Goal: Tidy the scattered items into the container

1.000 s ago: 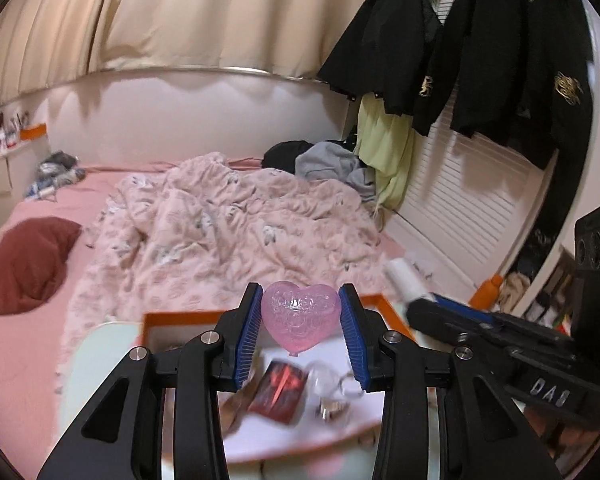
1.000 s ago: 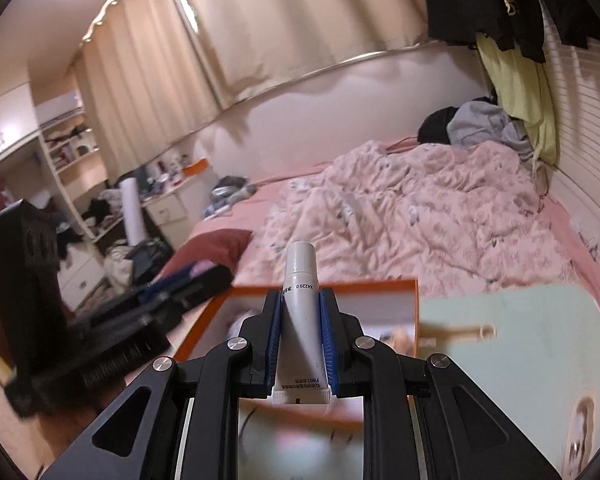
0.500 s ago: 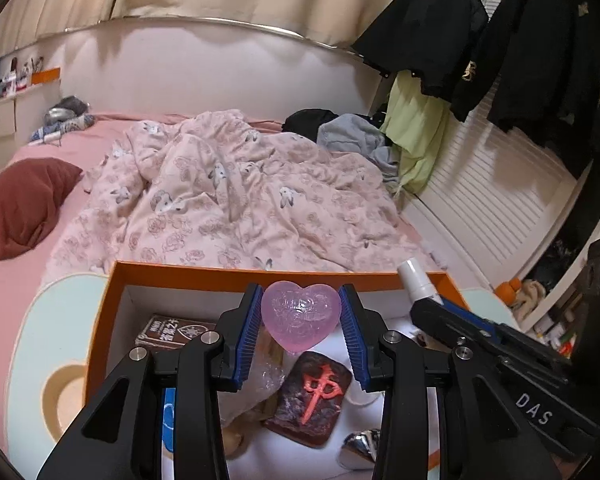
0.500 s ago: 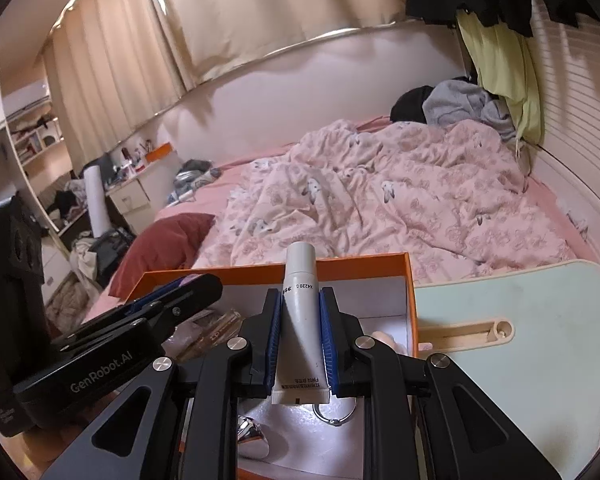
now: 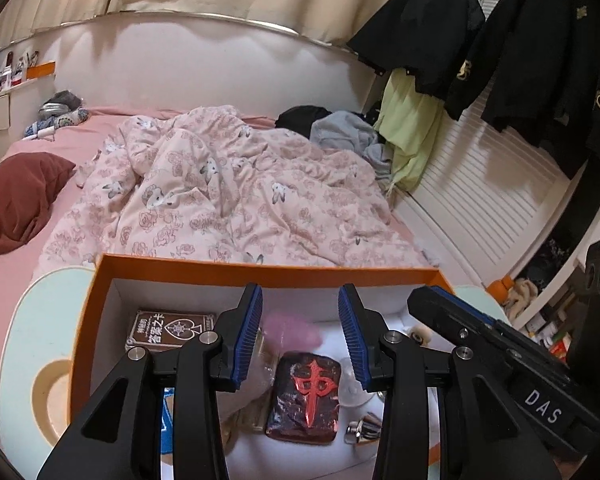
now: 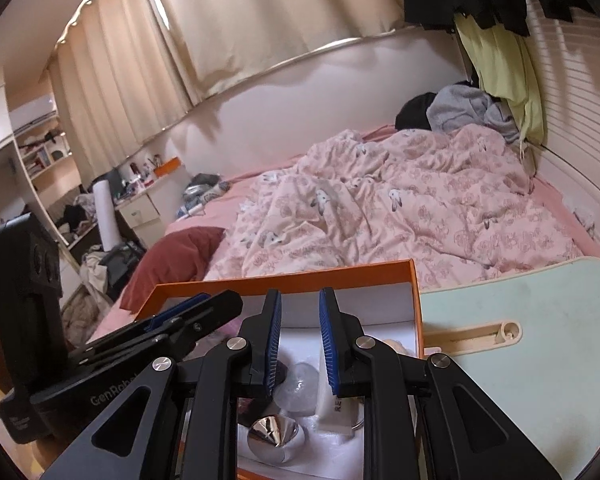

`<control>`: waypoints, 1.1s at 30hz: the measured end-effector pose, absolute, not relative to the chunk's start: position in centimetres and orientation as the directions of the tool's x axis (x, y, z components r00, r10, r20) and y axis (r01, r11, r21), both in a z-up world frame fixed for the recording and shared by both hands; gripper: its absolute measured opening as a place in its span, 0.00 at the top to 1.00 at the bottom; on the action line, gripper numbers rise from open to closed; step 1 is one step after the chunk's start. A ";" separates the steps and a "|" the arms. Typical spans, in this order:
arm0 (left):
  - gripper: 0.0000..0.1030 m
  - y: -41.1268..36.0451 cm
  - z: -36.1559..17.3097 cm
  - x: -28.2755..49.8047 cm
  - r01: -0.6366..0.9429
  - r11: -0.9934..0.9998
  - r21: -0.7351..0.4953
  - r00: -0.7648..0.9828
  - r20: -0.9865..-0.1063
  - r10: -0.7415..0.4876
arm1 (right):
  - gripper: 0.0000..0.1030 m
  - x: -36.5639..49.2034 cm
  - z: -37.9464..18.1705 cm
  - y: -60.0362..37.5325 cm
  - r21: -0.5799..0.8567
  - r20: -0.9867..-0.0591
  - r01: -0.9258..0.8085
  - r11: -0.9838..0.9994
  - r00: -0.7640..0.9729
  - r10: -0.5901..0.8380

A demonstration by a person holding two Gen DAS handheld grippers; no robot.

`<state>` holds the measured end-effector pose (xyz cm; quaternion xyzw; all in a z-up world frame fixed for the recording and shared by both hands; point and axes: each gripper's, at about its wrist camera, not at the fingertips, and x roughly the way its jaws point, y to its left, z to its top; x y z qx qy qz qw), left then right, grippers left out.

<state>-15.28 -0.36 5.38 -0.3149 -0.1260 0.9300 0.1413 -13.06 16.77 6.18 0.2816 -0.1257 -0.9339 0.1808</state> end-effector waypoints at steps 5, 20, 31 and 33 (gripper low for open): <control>0.44 -1.1 6.2 -14.3 -0.198 -0.911 -0.362 -0.790 -0.491 0.367 | 0.81 -12.4 6.7 16.7 0.336 -0.454 0.279 -0.900 -0.789 -0.414; 0.35 -2.0 6.9 -10.4 -0.046 -0.958 -0.283 -0.769 -0.602 0.214 | 0.60 -9.8 7.0 16.0 0.217 -0.538 0.182 -0.959 -0.798 -0.273; 0.33 0.5 7.1 -4.5 0.003 -0.999 -0.050 -0.781 -0.624 0.029 | 0.28 -3.8 7.0 15.5 0.145 -0.549 0.153 -0.978 -0.810 -0.208; 0.22 0.7 6.4 -3.1 0.004 -0.999 -0.033 -0.766 -0.643 0.018 | 0.20 -2.4 6.7 15.5 0.124 -0.570 0.148 -0.981 -0.799 -0.192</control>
